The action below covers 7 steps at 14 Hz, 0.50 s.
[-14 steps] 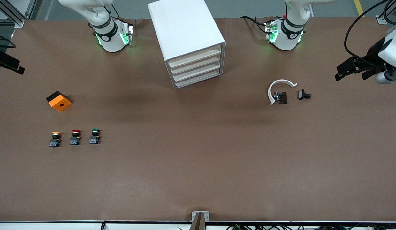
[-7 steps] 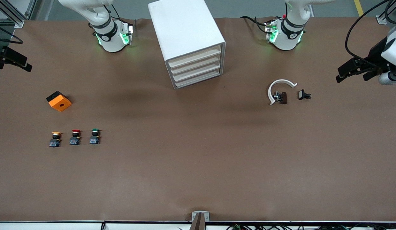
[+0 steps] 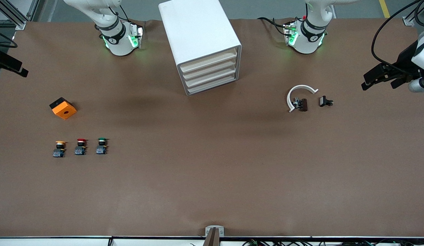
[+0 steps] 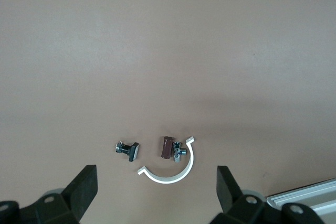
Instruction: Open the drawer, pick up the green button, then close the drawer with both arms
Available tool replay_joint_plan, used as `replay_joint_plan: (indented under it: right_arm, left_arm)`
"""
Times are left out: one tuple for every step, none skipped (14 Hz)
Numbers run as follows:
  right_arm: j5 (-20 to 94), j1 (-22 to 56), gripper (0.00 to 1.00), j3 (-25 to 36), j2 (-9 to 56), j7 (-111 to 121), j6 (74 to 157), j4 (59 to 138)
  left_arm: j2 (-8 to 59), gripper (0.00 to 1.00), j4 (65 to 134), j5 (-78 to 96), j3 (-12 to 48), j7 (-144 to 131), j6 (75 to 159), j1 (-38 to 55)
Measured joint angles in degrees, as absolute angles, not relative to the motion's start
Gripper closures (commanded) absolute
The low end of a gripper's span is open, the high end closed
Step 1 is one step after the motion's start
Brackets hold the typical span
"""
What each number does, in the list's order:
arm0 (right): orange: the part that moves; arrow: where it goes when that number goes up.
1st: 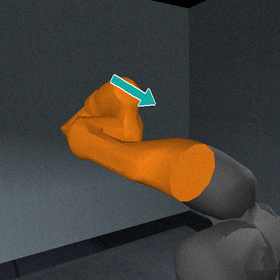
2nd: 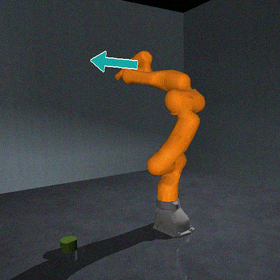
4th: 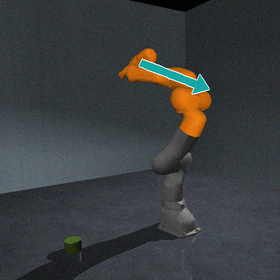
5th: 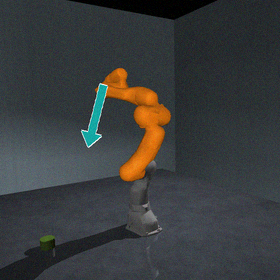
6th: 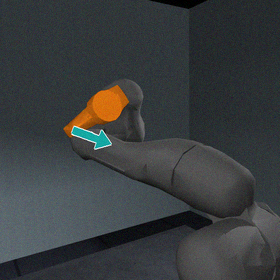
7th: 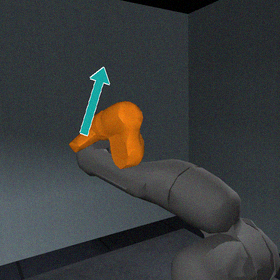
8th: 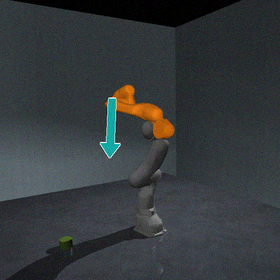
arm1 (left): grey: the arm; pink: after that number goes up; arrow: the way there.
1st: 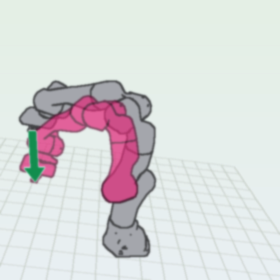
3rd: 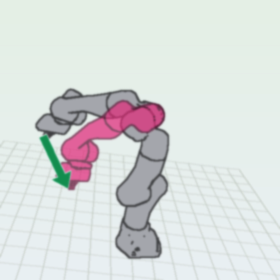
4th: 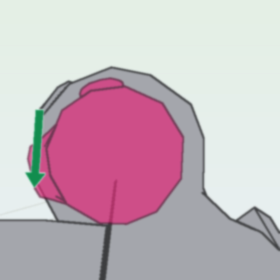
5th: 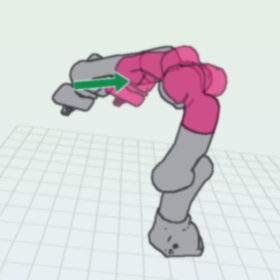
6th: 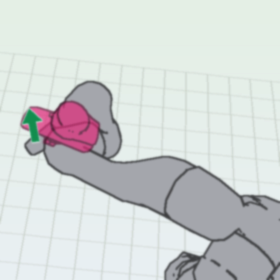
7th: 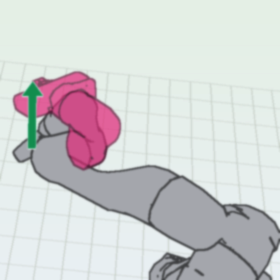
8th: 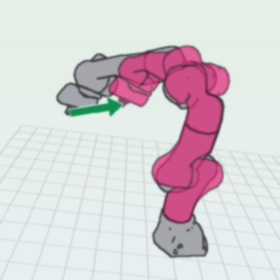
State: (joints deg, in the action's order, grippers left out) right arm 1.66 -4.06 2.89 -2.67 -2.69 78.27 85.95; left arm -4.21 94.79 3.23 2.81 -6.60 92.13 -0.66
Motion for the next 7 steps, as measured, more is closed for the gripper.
replay_joint_plan:
  right_arm:
    - [1.68,-4.53,0.0,2.22,-2.68,-2.69,78.25,85.98]
    - [1.69,-4.88,0.0,1.57,-2.7,-2.69,78.25,86.0]
    - [1.7,-4.9,0.0,1.23,-2.72,-2.69,78.24,86.0]
    - [1.72,-4.83,0.0,1.06,-2.76,-2.69,78.23,86.0]
    - [1.72,-4.75,0.0,1.05,-2.82,-2.69,78.23,86.0]
    - [1.72,-4.74,0.0,1.13,-2.86,-2.69,78.23,86.0]
    - [1.72,-4.74,0.0,1.21,-2.87,-2.69,78.23,86.01]
  left_arm:
    - [-4.19,0.0,94.78,3.23,2.81,-6.6,92.13,-0.66]
    - [-4.16,0.0,94.78,3.23,2.81,-6.6,92.12,-0.66]
    - [-4.12,0.0,94.78,3.23,2.81,-6.6,92.12,-0.65]
    - [-4.05,0.0,94.78,3.23,2.81,-6.6,92.08,-0.64]
    - [-3.97,0.0,94.78,3.23,2.81,-6.6,92.02,-0.64]
    - [-3.89,0.0,94.78,3.23,2.81,-6.6,91.96,-0.64]
    - [-3.85,0.0,94.78,3.23,2.81,-6.6,91.93,-0.64]
